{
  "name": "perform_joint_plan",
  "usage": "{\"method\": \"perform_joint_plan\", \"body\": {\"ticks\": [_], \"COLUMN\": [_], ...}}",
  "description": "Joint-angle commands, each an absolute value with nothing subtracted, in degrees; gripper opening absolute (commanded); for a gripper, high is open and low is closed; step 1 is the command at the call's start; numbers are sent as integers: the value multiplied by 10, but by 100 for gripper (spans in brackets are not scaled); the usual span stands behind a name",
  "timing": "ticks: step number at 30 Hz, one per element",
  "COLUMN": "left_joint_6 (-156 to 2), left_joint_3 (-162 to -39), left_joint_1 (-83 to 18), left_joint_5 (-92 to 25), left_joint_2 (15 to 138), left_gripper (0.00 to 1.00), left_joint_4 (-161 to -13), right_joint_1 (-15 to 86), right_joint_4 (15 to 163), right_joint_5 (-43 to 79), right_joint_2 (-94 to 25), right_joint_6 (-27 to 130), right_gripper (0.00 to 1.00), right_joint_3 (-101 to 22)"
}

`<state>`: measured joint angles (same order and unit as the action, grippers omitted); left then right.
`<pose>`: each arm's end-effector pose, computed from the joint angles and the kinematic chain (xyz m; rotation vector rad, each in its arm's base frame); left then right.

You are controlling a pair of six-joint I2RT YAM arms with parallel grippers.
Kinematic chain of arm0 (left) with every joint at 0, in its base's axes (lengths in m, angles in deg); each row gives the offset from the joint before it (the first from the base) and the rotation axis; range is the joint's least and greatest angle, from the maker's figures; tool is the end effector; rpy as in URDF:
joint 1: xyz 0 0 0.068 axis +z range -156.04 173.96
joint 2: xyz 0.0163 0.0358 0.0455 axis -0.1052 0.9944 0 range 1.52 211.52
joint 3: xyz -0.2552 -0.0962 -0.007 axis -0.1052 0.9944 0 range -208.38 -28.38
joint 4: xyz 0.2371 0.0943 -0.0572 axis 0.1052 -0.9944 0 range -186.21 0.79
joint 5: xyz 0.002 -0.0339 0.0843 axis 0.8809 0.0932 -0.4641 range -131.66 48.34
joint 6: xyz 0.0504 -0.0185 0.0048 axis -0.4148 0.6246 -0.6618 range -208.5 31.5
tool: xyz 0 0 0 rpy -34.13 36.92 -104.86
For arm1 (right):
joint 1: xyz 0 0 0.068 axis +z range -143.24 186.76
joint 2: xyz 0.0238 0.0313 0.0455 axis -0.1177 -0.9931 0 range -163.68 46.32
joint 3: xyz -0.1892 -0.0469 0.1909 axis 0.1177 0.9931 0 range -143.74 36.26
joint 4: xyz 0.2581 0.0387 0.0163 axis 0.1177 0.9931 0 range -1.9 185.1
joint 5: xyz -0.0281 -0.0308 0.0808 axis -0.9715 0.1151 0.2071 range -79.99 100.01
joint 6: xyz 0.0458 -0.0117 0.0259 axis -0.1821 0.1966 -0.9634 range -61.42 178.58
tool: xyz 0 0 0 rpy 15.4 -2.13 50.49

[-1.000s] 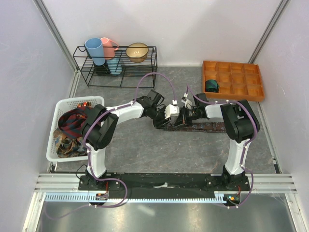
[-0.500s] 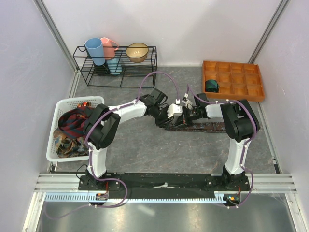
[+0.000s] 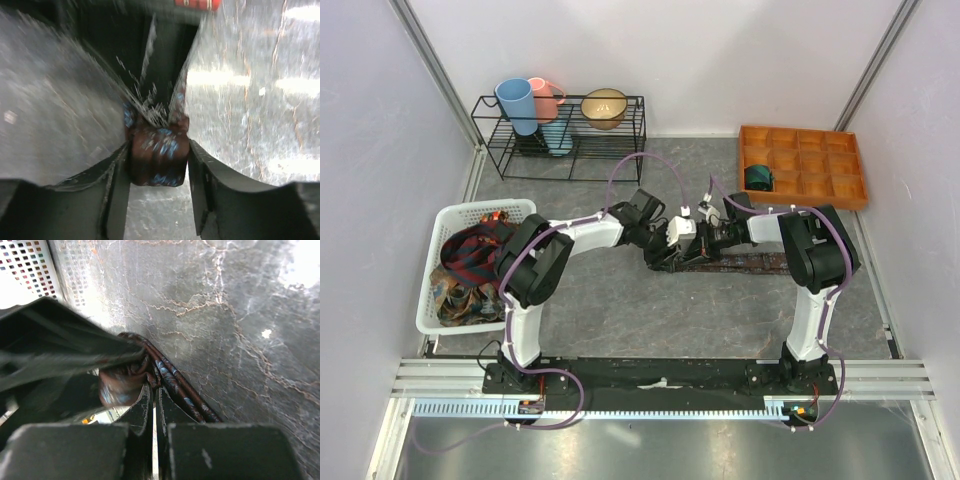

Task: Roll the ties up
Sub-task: Roll the tie at the center of the board.

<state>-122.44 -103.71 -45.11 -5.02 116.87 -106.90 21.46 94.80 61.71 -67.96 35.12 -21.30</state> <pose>0.3080 -0.2775 0.1538 1.6681 1.8539 -0.8534 0.3374 0.1173 0.0963 -0.1002 2.6716 1.4214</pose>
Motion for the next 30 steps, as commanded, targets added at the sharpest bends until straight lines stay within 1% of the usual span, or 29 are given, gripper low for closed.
{"method": "perform_joint_plan", "body": {"ticks": [1, 3, 6, 10, 13, 16, 20, 21, 25, 26, 28, 29, 30], "left_joint_6": [-1187, -1184, -1174, -1162, -1157, -1168, -1199, -1206, -1230, -1237, -1242, -1246, -1251], "left_joint_3": [-970, -942, -923, -917, -920, -932, -953, -960, -1031, -1054, -1079, -1088, -1095], "left_joint_1": [-447, -447, -447, -448, -453, -464, -481, -484, -500, -501, -503, -503, -503], "left_joint_5": [-10, -11, -7, 3, -11, -37, -92, -113, -191, -213, -229, -237, -241], "left_joint_2": [1139, 1135, 1137, 1146, 1153, 1159, 1158, 1159, 1181, 1185, 1193, 1196, 1200], "left_gripper": [56, 59, 60, 59, 56, 51, 40, 39, 28, 23, 18, 15, 13], "left_joint_4": [-990, -947, -904, -870, -861, -884, -933, -950, -1068, -1112, -1147, -1177, -1193], "right_joint_1": [212, 210, 211, 210, 211, 211, 210, 211, 211, 211, 208, 207, 202], "right_joint_4": [998, 1008, 1016, 1017, 1011, 1001, 994, 990, 986, 986, 986, 986, 987], "right_joint_5": [502, 503, 513, 520, 526, 529, 539, 541, 559, 565, 572, 579, 585], "right_joint_2": [-714, -714, -717, -724, -729, -730, -727, -724, -708, -703, -687, -682, -674], "right_joint_6": [432, 448, 456, 458, 457, 449, 437, 432, 418, 415, 410, 409, 404], "right_gripper": [0, 0, 0, 0, 0, 0, 0, 0, 0, 1, 4, 8, 9], "right_joint_3": [-203, -203, -206, -205, -206, -206, -207, -206, -206, -206, -205, -205, -206]}}
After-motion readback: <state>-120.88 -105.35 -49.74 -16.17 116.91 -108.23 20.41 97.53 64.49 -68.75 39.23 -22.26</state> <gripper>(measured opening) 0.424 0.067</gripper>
